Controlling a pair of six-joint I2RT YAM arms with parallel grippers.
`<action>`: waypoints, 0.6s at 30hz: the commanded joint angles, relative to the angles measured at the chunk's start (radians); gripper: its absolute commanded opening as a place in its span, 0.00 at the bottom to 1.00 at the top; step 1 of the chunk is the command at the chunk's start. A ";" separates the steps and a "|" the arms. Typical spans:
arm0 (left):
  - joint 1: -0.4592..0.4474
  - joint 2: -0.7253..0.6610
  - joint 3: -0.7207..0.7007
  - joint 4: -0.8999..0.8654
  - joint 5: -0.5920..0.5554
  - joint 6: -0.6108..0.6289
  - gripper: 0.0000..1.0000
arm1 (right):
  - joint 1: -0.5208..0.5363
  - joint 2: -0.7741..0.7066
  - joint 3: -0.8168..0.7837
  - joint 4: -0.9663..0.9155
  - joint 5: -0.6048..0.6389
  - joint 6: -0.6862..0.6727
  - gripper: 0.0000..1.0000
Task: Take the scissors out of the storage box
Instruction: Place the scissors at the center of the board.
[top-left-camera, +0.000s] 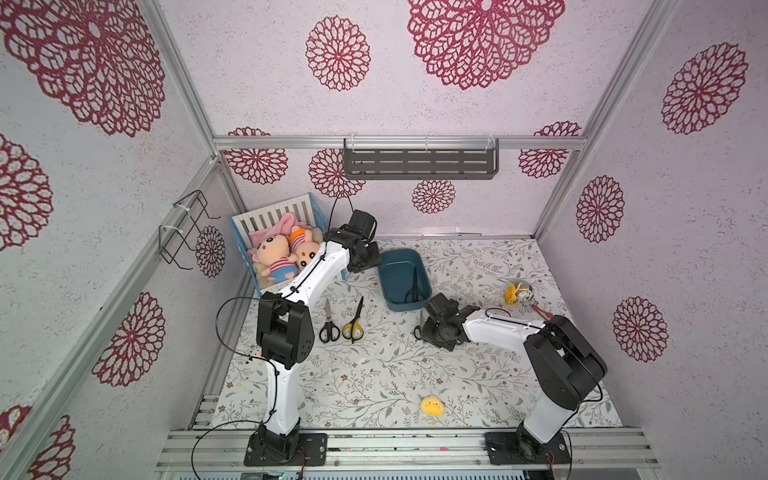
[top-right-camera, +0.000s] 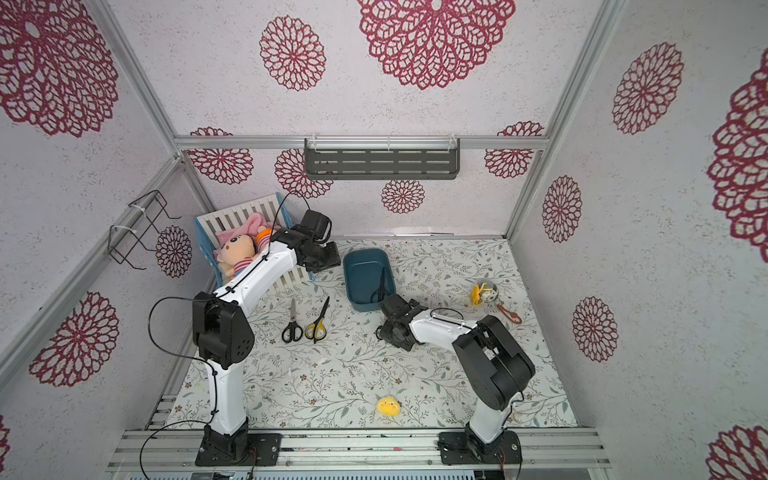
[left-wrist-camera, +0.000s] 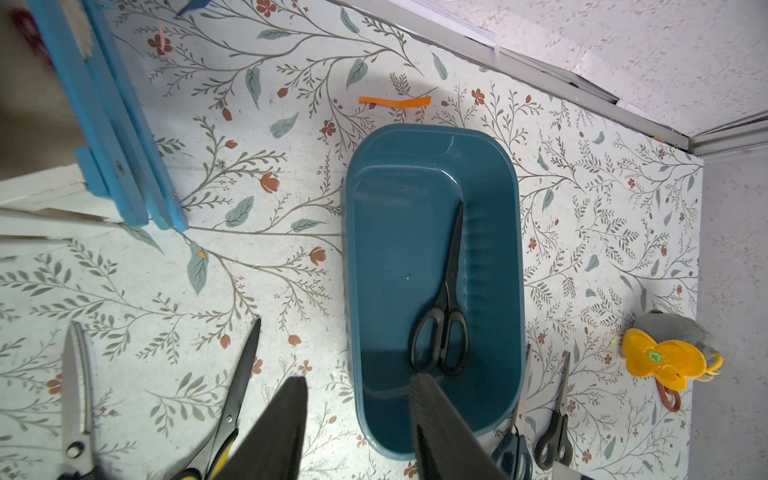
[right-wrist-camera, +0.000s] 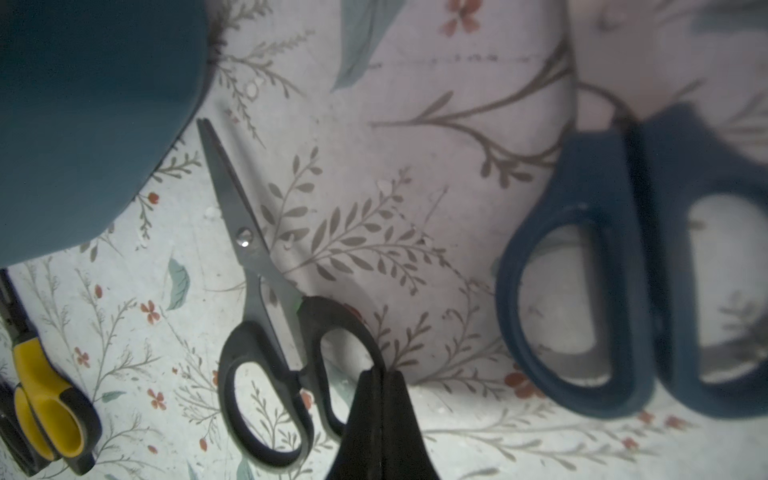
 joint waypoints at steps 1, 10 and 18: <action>0.006 -0.012 -0.018 0.024 0.004 0.013 0.42 | -0.004 0.008 0.038 -0.019 0.016 -0.048 0.00; 0.015 -0.021 -0.030 0.041 -0.002 0.004 0.42 | -0.004 -0.011 0.022 -0.043 0.010 -0.050 0.21; 0.012 0.005 0.015 0.030 0.000 0.003 0.42 | -0.004 -0.067 0.088 -0.090 0.070 -0.084 0.31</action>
